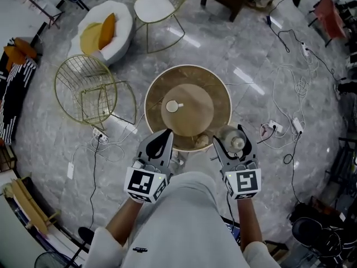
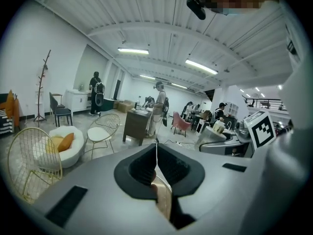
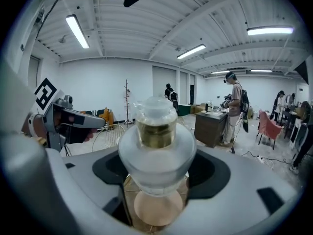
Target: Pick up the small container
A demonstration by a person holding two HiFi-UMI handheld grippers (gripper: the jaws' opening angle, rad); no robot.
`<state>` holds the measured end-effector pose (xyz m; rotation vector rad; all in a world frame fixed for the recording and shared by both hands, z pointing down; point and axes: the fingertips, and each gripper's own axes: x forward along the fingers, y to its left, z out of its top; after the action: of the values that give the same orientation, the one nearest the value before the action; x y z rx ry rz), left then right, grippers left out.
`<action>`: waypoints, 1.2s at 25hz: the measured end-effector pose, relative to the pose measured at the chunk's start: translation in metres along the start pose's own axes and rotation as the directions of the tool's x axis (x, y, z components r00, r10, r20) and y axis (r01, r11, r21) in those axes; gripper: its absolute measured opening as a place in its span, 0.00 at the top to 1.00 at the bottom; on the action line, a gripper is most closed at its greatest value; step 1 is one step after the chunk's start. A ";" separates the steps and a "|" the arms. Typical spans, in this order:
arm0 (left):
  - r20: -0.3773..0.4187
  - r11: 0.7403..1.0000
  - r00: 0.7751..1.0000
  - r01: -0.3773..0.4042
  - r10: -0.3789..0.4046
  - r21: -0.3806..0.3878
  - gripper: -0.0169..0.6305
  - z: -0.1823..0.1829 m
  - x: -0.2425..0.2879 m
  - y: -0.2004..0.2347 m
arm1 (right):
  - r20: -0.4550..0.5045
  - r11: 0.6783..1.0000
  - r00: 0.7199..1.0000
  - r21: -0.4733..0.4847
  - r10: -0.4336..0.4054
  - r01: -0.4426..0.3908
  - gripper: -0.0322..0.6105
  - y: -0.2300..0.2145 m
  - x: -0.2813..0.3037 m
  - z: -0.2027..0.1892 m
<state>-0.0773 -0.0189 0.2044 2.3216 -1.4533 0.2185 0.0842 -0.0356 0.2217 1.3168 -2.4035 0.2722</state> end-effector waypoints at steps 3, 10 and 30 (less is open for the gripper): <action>0.019 1.000 1.000 0.024 -0.024 0.014 0.94 0.009 -0.004 -0.009 | 0.016 1.000 1.000 0.013 -0.023 0.022 0.42 -0.002 -0.015 0.009; 0.056 0.997 0.996 0.066 -0.068 0.041 0.94 0.024 -0.016 -0.022 | 0.061 0.997 0.996 0.044 -0.061 0.059 0.42 0.004 -0.042 0.026; 0.105 0.985 0.985 0.123 -0.136 0.121 0.94 0.042 -0.031 -0.051 | 0.104 0.993 0.989 0.073 -0.102 0.095 0.42 0.008 -0.087 0.040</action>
<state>-0.0485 0.0094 0.1436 2.5483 -1.3664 0.1386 0.1101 0.0210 0.1488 1.5118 -2.4263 0.2634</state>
